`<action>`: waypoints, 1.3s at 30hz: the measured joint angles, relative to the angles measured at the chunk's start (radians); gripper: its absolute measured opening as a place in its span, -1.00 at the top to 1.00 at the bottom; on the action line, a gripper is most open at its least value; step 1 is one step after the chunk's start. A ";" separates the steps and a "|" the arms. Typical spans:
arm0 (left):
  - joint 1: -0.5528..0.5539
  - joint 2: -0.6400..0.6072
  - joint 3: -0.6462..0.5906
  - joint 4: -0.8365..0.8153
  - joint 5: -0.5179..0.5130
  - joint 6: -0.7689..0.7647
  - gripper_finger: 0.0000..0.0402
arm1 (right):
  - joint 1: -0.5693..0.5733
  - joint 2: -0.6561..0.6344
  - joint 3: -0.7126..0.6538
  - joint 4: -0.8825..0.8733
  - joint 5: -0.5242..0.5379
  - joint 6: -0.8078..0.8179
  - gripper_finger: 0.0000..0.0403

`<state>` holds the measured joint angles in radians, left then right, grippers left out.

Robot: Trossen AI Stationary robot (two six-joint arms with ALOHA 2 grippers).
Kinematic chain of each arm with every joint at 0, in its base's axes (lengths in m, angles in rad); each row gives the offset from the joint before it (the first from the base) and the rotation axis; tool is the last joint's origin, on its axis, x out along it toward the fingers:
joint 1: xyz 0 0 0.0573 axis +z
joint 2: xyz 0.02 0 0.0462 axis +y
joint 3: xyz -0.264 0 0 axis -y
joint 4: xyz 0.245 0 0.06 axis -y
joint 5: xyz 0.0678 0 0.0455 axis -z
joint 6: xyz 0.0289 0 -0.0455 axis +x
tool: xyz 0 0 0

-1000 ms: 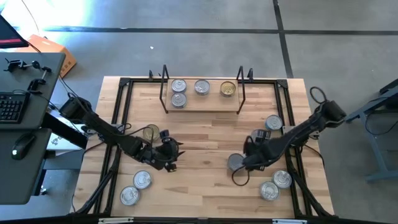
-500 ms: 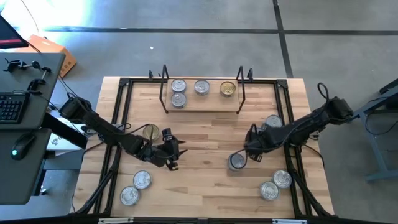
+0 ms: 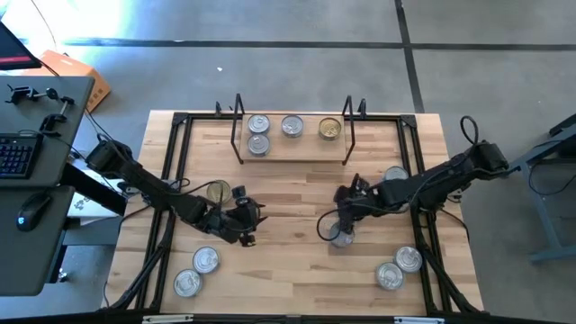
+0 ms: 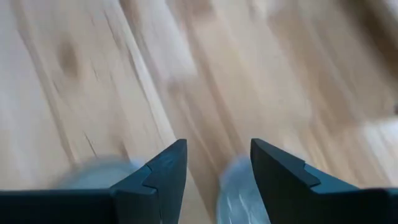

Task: Stack canned seafood by type on shelf
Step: Put the green tuna can on the shelf aligned with the other green tuna can

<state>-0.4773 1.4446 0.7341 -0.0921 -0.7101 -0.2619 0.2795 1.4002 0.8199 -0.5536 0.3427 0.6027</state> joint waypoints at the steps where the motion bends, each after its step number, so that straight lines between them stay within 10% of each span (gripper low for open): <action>1: -0.006 -0.006 0.000 -0.053 -0.002 -0.039 0.23 | 0.004 0.000 0.001 0.041 0.019 0.000 0.16; 12: -0.021 -0.046 -0.031 -0.754 0.006 -0.722 0.23 | 0.060 0.051 0.001 0.450 0.080 -0.157 0.16; 21: 0.032 -0.047 -0.175 -0.583 0.070 -0.746 0.32 | 0.063 0.108 0.000 0.514 0.080 -0.166 0.16; 29: 0.048 -0.048 -0.188 -0.510 0.070 -0.685 0.84 | 0.064 0.120 0.000 0.528 0.081 -0.152 0.16; 39: 0.055 -0.041 -0.194 -0.004 0.253 -0.402 1.00 | 0.063 0.120 0.000 0.529 -0.001 -0.253 0.16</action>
<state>-0.4226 1.4033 0.5397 -0.0958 -0.4575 -0.6634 0.3428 1.5204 0.8196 -0.0250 0.3413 0.3493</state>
